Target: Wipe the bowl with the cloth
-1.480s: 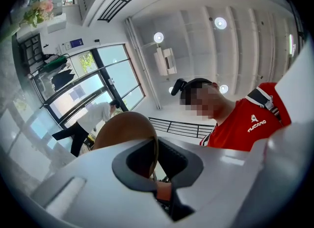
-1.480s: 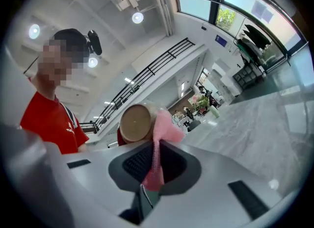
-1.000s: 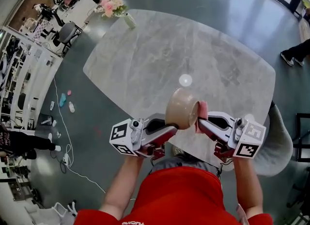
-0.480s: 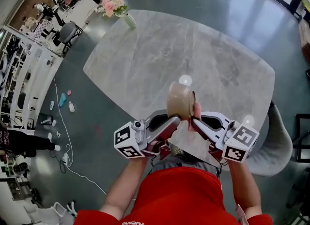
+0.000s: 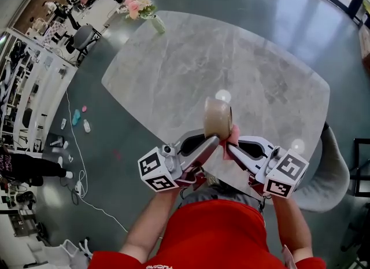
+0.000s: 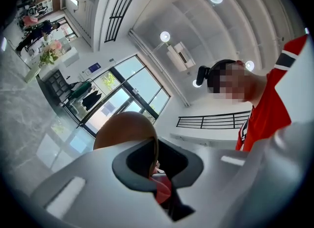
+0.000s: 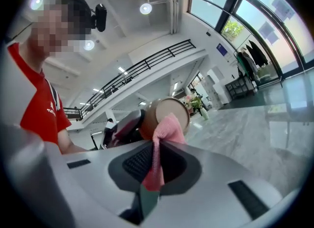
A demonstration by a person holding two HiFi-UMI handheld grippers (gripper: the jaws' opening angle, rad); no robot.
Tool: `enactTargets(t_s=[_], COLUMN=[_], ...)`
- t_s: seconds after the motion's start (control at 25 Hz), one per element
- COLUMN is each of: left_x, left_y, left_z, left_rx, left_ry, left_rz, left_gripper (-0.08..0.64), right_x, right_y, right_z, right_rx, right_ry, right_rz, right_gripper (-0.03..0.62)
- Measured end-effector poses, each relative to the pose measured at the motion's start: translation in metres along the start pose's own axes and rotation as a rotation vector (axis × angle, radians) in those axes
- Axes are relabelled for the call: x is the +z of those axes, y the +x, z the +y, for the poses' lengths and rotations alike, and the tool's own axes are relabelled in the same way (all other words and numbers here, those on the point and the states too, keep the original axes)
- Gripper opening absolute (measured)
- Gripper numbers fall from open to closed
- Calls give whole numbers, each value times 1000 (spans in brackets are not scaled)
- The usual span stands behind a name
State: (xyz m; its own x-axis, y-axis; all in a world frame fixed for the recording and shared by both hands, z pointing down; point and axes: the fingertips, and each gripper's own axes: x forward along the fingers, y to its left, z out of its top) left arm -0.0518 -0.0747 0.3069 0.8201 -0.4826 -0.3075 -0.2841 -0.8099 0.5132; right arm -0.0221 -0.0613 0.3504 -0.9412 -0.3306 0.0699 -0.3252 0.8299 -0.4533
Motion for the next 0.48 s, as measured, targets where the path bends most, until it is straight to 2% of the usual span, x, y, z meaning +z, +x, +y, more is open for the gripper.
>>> enactTargets(t_s=[0.12,0.28,0.36,0.48], left_x=[-5,-17,-17,-15], left_y=[2,4,5,6], left_z=[3,12,11,9], left_rx=[30,80,77,66], left_ry=[46,125,129,118], left_rz=[42,131,136,124], left_gripper=[15,15,15,15], right_x=[0,22,27,13], right_y=[2,3,1,2], right_z=[1,15,13,10], right_rx=[-4,-13,-46,-54], right_ry=[3,-92,-147,-167], right_rz=[4,-15,-4,54], right_gripper=[21,21,21,21])
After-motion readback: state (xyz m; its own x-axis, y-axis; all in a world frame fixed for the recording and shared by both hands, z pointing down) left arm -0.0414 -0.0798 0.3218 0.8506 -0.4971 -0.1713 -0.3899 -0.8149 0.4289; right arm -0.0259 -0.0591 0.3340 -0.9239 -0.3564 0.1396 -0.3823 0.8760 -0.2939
